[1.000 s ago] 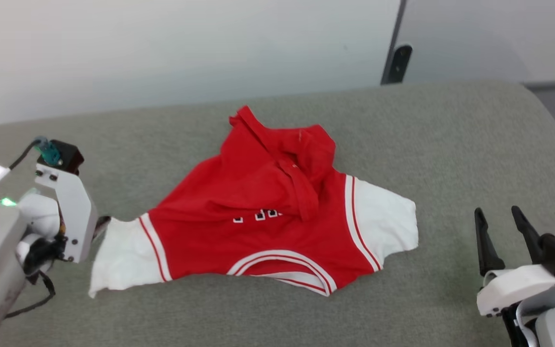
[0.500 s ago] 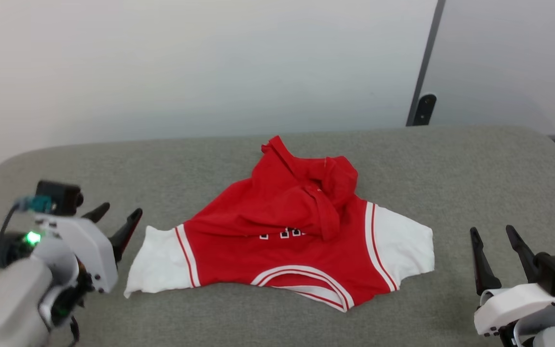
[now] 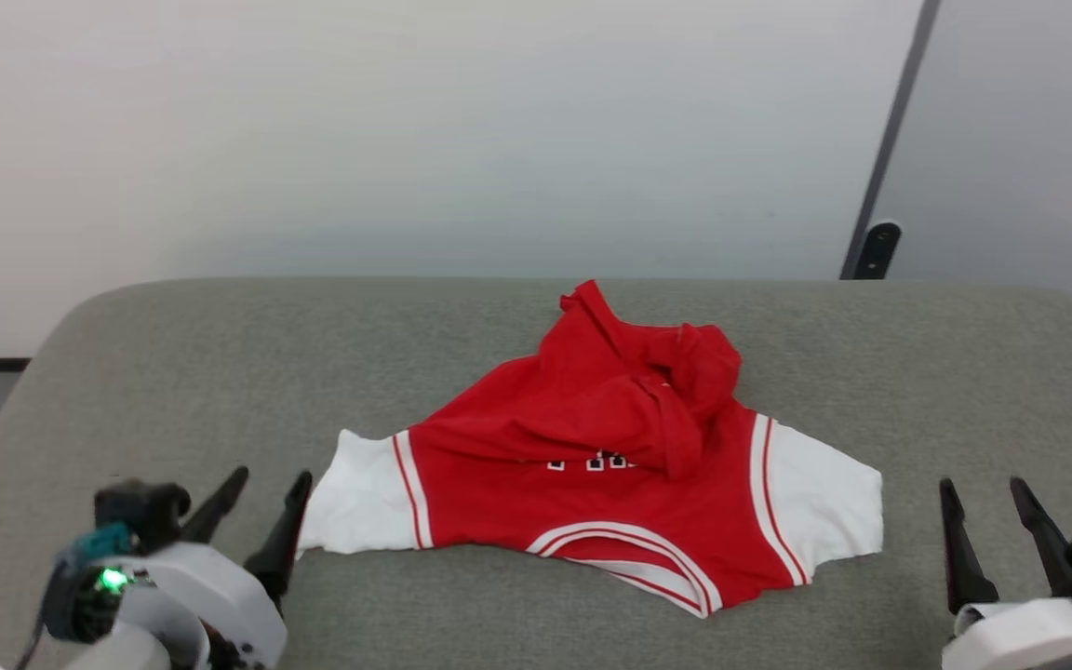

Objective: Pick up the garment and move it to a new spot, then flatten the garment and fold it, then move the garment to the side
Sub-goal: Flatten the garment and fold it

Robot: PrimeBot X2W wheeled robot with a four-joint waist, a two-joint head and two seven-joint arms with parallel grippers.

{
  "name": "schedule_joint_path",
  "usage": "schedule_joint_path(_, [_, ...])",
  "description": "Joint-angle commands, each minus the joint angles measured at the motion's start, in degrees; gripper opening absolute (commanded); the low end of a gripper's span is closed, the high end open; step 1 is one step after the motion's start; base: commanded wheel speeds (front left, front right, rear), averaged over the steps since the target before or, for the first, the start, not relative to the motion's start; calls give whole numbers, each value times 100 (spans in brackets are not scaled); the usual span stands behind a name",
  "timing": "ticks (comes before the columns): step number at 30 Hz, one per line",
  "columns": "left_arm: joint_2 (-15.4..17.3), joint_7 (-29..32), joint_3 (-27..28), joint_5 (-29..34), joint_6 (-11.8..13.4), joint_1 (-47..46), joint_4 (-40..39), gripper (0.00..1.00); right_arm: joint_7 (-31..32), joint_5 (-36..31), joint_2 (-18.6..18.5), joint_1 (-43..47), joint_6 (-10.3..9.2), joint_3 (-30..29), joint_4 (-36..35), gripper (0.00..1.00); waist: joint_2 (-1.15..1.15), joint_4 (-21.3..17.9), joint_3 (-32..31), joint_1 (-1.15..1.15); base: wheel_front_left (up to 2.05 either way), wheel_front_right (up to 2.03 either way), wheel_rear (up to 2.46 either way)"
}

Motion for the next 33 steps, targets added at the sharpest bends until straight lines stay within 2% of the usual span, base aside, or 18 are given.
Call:
schedule_joint_path(1, [-50,-43,148,138,66,180,-109,100,-5,-3,26,130,-8,-63,-79,100,0,102,7,0,0,0,0])
schedule_joint_path(7, [-293,-36,1030,709,161,747,-568,100,-5,-41,88,270,-8,-182,-321,100,0,91,146,0,0,0,0])
schedule_joint_path(9, [-323,-37,1169,828,58,916,-603,100,-5,-43,93,264,-8,-247,-401,100,0,46,209,0,0,0,0])
schedule_joint_path(13, [-238,26,1108,824,-251,920,-497,100,-5,-86,33,186,-8,-317,-481,100,0,-122,355,0,0,0,0])
schedule_joint_path(18, [19,778,1101,441,-666,597,-280,100,-5,-117,-87,-10,-8,-312,-542,100,0,-384,600,0,0,0,0])
schedule_joint_path(22, [347,1397,1066,327,-938,174,-149,100,-5,-95,-158,-239,-8,-264,-613,100,0,-575,927,0,0,0,0])
schedule_joint_path(27, [615,2372,986,3,-1113,-309,143,100,-5,-87,-128,-439,-8,-225,-730,100,0,-781,1280,0,0,0,0])
schedule_joint_path(33, [694,3433,869,-409,-1153,-615,457,100,-5,-78,-76,-497,-8,-219,-739,100,0,-905,1481,0,0,0,0])
